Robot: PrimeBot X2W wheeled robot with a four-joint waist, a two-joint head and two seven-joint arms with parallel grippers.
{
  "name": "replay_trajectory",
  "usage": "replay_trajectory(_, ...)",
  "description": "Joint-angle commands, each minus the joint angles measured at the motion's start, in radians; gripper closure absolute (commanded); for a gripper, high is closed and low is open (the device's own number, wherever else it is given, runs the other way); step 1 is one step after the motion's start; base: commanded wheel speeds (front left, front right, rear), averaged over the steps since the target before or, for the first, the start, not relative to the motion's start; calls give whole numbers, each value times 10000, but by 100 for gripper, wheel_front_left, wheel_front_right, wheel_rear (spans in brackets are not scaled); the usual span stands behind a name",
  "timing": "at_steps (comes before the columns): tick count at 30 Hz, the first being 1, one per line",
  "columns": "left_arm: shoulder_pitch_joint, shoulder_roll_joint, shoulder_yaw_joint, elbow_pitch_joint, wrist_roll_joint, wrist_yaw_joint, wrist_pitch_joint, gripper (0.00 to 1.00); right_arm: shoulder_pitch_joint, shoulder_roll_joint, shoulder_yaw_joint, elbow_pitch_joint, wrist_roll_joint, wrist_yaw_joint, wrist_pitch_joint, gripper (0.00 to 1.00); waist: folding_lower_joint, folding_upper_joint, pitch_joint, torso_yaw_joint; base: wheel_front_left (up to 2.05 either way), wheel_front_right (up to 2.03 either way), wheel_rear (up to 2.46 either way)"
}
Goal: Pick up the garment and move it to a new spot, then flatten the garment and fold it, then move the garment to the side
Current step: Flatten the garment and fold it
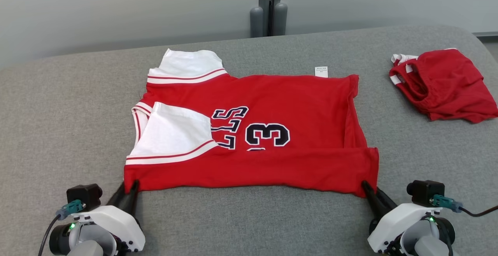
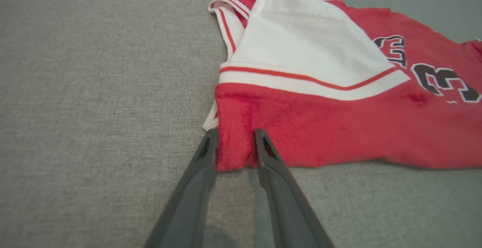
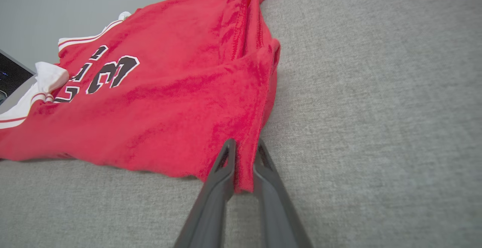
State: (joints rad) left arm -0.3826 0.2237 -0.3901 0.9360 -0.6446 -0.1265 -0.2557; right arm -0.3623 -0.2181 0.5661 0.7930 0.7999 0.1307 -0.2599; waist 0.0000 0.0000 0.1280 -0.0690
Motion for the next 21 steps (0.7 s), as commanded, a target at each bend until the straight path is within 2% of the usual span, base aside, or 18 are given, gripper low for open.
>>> replay_trajectory(1,-176,39,-13,45,-57,-37,-18,100,-36,-24,19,57,-18,2,-55,100,0,0,-39,29,0,0,0)
replay_trajectory(9,415,-145,-178,28,-450,-41,-85,100,386,-75,-169,-27,95,2,-71,100,0,0,-834,175,0,0,0)
replay_trajectory(15,1589,-178,223,-1011,-536,-43,-98,100,1148,-414,-418,-577,143,2,-74,100,0,0,-1517,358,0,0,0)
replay_trajectory(21,2969,-497,463,-1992,-220,-39,-101,100,2269,-878,-852,-1171,176,2,-30,100,0,0,-1903,707,0,0,0)
